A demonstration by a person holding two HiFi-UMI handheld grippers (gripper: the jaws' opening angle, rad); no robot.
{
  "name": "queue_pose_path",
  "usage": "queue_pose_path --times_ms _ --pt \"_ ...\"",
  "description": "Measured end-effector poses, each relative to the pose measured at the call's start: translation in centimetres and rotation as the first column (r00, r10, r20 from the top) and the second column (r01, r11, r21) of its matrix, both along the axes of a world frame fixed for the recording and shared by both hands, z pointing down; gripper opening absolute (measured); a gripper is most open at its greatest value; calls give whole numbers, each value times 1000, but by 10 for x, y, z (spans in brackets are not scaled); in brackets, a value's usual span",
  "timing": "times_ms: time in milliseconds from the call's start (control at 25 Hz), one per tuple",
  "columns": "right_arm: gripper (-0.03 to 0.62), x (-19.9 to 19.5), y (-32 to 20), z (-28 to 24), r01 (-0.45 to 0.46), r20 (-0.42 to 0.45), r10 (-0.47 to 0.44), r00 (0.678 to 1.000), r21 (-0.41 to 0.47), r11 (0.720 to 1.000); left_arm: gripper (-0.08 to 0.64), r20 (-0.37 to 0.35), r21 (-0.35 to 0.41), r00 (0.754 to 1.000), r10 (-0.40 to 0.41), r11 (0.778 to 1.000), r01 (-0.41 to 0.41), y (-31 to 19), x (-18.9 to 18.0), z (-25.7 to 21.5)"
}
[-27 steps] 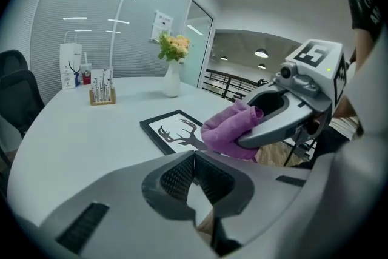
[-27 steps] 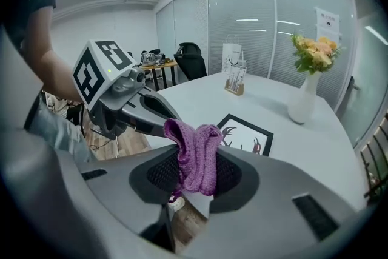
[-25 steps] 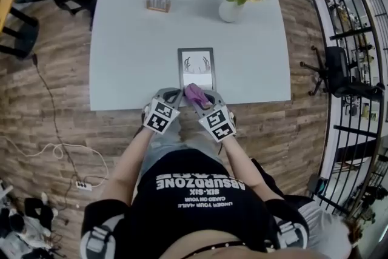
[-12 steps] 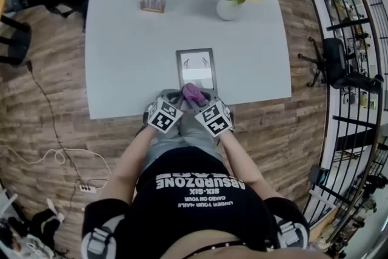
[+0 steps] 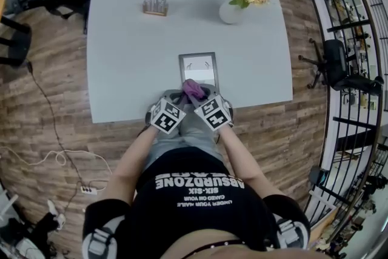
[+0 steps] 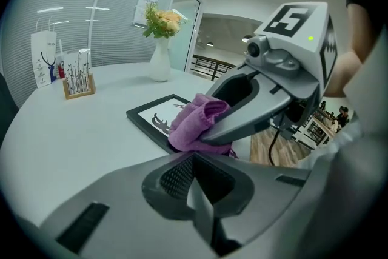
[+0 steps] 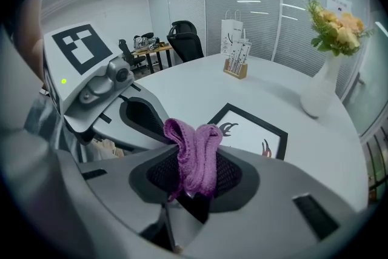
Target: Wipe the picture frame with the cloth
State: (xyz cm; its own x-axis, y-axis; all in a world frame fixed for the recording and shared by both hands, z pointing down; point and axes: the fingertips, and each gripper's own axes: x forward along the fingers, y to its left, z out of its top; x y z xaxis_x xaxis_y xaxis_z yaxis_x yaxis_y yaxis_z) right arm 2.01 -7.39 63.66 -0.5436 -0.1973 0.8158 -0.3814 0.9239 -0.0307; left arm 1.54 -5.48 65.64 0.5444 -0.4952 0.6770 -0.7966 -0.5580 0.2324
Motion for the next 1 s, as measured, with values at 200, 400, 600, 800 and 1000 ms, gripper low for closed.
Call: queue_pose_path --times_ms 200,400,600,800,1000 --pt "126 -10 -16 1 6 -8 -6 1000 14 1000 17 -3 -4 1000 14 1000 -14 0 -1 1" --pt "126 -18 -35 5 25 -29 -24 999 30 999 17 -5 2 1000 13 1000 -13 -10 -1 4" --pt "126 -31 -54 1 -5 -1 5 1000 36 999 17 -23 -7 1000 -1 1000 1 -14 -1 9" --pt "126 -39 -70 2 -50 27 49 998 29 998 17 -41 -7 999 -6 1000 6 -12 -2 10" --pt "126 -50 -90 3 -68 38 67 997 34 997 17 -12 6 1000 0 1000 1 -14 -1 10"
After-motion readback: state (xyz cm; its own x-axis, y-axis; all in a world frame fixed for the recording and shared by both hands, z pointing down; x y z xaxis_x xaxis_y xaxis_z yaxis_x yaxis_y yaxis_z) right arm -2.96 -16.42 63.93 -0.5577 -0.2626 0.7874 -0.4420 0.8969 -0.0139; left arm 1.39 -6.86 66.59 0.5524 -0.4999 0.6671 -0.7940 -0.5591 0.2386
